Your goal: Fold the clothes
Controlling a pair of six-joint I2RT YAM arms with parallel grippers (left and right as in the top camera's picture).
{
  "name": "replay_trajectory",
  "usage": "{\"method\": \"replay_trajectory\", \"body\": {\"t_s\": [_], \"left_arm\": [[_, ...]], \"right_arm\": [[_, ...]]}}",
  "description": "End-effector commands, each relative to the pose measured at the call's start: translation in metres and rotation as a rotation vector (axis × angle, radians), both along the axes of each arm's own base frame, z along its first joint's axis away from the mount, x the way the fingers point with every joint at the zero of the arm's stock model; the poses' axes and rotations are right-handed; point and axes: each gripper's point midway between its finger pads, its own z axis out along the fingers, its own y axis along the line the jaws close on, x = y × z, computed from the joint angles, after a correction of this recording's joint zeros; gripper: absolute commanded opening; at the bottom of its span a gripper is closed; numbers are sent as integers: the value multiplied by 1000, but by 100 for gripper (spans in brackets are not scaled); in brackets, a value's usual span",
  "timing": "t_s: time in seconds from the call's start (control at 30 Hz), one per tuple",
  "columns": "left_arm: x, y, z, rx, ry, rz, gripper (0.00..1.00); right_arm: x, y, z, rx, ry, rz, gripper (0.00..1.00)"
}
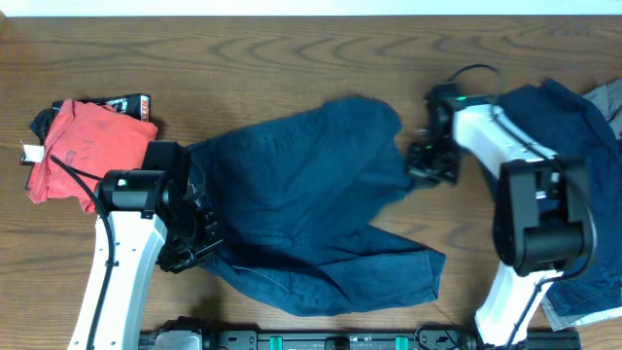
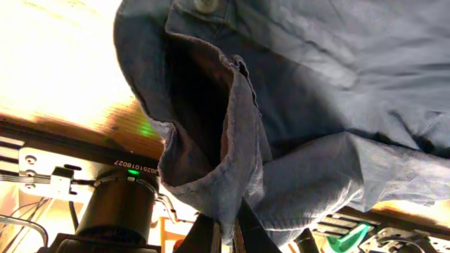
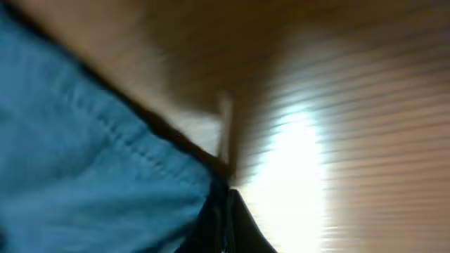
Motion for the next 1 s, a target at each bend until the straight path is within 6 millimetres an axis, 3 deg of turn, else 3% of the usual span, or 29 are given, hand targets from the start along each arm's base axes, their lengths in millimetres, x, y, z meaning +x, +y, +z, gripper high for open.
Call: {"method": "replay_trajectory", "body": {"t_s": [0.0,0.1,0.23,0.3,0.4,0.5,0.6,0.67,0.8,0.97], "left_arm": [[-2,3,-2,18,12,11,6],[-2,3,-2,18,11,11,6],[0,3,-3,17,5,12,6],[0,3,-3,17,4,12,6],[3,3,-3,16,-11,12,6],[14,3,-4,14,-54,12,6],[28,-1,-3,-5,-110,13,6],[34,-2,-3,-15,-135,14,6],[41,-3,-2,-16,-166,13,6],[45,-3,-2,-17,-182,13,6]], "right_arm": [[30,-59,20,-139,-102,-59,1],[33,-69,26,-137,-112,-39,1],[18,-67,26,-134,-56,1,1],[10,-66,28,-131,-23,16,9],[0,-66,34,-129,6,18,12],[-3,-67,53,-126,-21,9,18],[-12,-63,82,-105,-62,3,35],[-25,-57,102,-83,-68,1,48],[-50,-30,123,30,-74,2,52],[-102,-2,113,80,-5,-26,52]]}}
